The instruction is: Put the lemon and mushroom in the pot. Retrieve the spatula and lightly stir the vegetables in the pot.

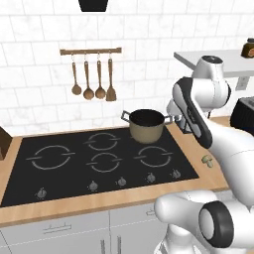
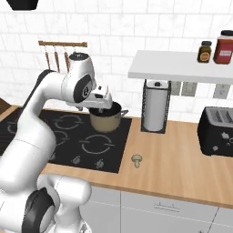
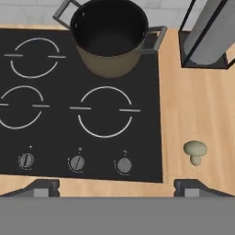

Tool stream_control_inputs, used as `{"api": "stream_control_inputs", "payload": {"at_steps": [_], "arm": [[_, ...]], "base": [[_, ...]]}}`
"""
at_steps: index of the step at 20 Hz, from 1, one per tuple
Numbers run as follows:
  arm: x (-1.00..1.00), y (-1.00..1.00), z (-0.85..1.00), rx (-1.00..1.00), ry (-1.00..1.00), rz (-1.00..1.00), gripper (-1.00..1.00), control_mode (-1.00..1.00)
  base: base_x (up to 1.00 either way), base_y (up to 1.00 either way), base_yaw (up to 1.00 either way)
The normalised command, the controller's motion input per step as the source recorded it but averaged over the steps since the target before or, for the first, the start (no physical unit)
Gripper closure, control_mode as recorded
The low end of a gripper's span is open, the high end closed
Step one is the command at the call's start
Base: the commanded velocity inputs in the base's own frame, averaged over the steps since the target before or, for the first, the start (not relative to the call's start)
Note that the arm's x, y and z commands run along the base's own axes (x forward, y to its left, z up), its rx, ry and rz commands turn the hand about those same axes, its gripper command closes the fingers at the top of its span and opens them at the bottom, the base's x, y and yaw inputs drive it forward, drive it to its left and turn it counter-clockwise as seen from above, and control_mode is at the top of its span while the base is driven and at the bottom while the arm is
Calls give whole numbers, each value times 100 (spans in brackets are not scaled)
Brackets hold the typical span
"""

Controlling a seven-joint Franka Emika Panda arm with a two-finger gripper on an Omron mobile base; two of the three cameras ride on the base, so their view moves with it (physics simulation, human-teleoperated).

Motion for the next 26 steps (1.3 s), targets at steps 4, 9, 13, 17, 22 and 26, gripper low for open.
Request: {"api": "stream_control_inputs", "payload": {"at_steps": [4, 9, 13, 17, 22, 26], "arm": [[0, -100, -71, 0, 3, -1, -100, -100], [-1, -100, -82, 0, 4, -1, -100, -100], [0, -92, -78, 0, 6, 0, -100, -100], [7, -58, -71, 0, 7, 0, -100, -100], [27, -11, -66, 0, 10, 0, -100, -100], [32, -2, -60, 0, 9, 0, -100, -100]], "base": [[0, 0, 0], [0, 0, 0], [0, 0, 0], [0, 0, 0], [0, 0, 0], [0, 0, 0]]}}
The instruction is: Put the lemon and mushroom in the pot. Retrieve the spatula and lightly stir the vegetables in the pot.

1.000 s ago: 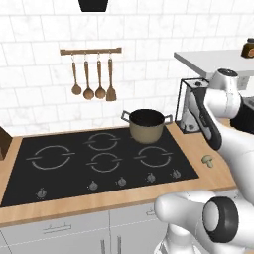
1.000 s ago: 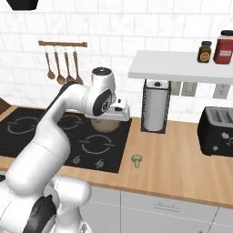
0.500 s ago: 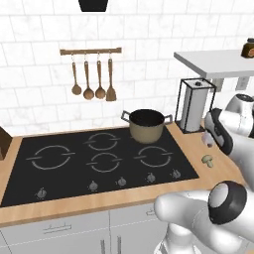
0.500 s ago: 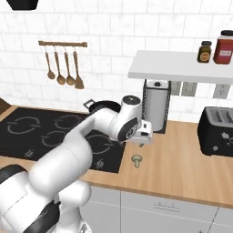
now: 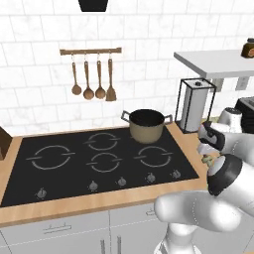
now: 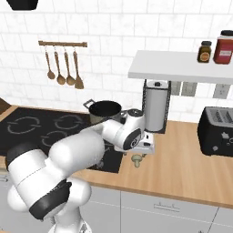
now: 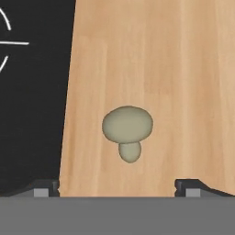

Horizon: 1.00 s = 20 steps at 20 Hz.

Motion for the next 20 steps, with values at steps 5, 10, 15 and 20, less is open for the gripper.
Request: {"api": "stream_control_inputs", "payload": {"at_steps": [5, 10, 15, 20], "arm": [[23, -11, -50, 0, 8, 0, -100, -100], [19, -5, -44, 0, 5, 0, -100, -100], [17, -8, -26, 0, 1, 0, -100, -100], [19, -4, -15, 0, 0, 0, -100, -100]], "base": [[0, 0, 0], [0, 0, 0], [0, 0, 0], [0, 0, 0]]}}
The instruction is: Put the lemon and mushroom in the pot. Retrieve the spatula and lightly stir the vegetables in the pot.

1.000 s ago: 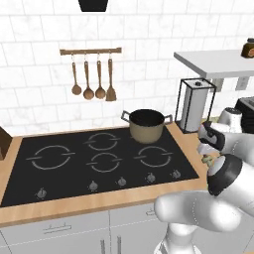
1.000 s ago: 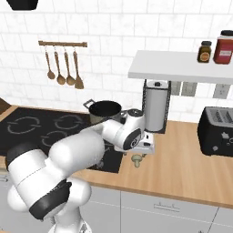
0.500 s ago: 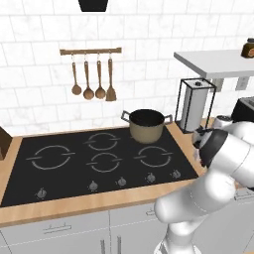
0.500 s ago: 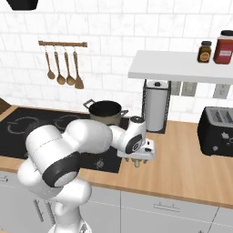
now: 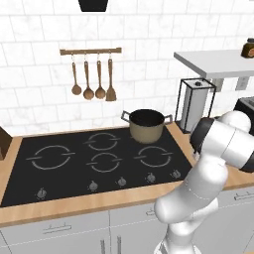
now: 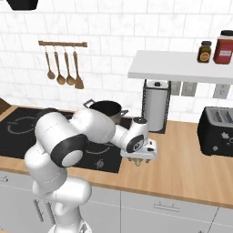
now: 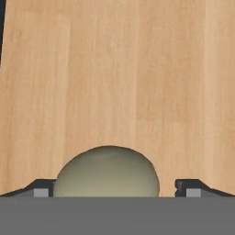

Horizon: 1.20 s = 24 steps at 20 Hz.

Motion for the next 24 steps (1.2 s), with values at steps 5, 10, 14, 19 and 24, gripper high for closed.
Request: {"api": "stream_control_inputs", "payload": {"at_steps": [5, 10, 14, 19, 24], "arm": [[24, 0, -17, 0, 0, 0, 100, -100], [4, 0, -9, 3, 0, 0, 100, -100], [-48, 0, 47, 8, -12, 0, 100, -100], [-50, 19, 100, 7, -17, 0, 100, -100], [-18, 74, 100, 5, -3, 3, 100, -100]], "base": [[0, 0, 0], [0, 0, 0], [0, 0, 0], [0, 0, 0], [0, 0, 0]]}}
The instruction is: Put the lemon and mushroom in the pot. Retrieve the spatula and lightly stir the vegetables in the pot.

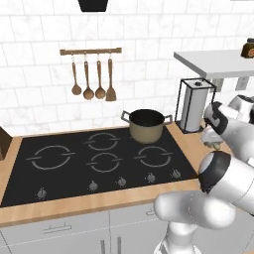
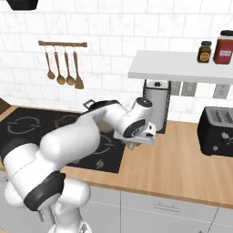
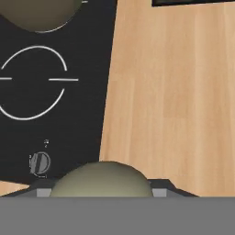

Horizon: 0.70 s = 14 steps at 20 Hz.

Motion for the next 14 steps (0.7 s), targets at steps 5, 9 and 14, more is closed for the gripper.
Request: {"api": "stream_control_inputs", "payload": {"at_steps": [5, 9, 14], "arm": [[0, 100, 90, 5, 1, 8, 100, -100], [17, 100, 64, 1, 8, 11, 100, -100], [47, 92, 32, 0, 9, 11, 100, -100]], "base": [[0, 0, 0], [0, 0, 0], [0, 0, 0]]}}
